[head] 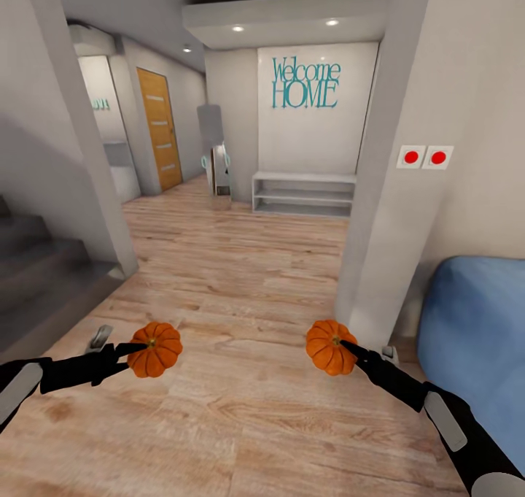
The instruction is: Place each of the two pumpkins and all three candles from the living room inside a cabinet in the living room (use any cabinet), then make sure every cabinet is closed, and position the cauldron so it is next to a table in the living room.
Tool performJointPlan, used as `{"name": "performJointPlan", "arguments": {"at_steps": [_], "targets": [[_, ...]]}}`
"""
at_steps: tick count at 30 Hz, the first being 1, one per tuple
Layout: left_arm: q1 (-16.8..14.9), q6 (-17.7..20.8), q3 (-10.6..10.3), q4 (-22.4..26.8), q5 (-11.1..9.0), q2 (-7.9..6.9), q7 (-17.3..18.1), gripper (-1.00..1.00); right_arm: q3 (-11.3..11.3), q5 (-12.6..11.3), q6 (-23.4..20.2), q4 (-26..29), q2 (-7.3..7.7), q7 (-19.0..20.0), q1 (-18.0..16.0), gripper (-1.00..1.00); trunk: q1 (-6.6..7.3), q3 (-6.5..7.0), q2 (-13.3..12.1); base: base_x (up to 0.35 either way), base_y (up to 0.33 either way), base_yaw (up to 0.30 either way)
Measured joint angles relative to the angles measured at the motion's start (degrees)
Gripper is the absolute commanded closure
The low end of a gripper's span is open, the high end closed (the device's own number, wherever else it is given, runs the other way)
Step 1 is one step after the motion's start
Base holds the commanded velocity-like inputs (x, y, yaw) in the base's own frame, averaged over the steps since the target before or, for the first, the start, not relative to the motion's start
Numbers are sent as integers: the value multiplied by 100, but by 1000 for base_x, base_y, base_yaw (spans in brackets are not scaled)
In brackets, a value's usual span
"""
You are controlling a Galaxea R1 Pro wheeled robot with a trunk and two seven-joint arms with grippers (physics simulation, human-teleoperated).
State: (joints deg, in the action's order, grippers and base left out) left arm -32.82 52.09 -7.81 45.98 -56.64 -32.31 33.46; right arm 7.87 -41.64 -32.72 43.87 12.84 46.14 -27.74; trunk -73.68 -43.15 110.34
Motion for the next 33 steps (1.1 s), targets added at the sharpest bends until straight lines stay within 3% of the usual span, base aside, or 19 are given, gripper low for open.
{"name": "performJointPlan", "arguments": {"at_steps": [12,18,22,26,30,33], "targets": [[0,0,9,1,-1,11,-52,100,-10,13,11,-2,0,-79,0,100,264,215,-481,0,0,0],[0,-27,-9,-18,3,15,-173,100,-28,75,25,10,-6,-855,0,100,395,323,-722,0,0,0],[0,-41,0,-4,-11,49,-821,100,-38,64,19,25,-14,-1418,0,100,483,395,-883,0,0,0],[-5,-62,13,6,-14,257,-1727,100,-152,90,8,32,-16,-2124,1,100,571,466,-1043,0,0,0],[-9,-355,17,8,-9,480,-2635,100,-736,76,-39,33,-35,-3039,4,100,659,538,-1204,0,0,0],[-14,-496,8,9,28,701,-3343,100,-1154,25,-81,41,-135,-3672,3,100,725,591,-1324,0,0,0]]}}
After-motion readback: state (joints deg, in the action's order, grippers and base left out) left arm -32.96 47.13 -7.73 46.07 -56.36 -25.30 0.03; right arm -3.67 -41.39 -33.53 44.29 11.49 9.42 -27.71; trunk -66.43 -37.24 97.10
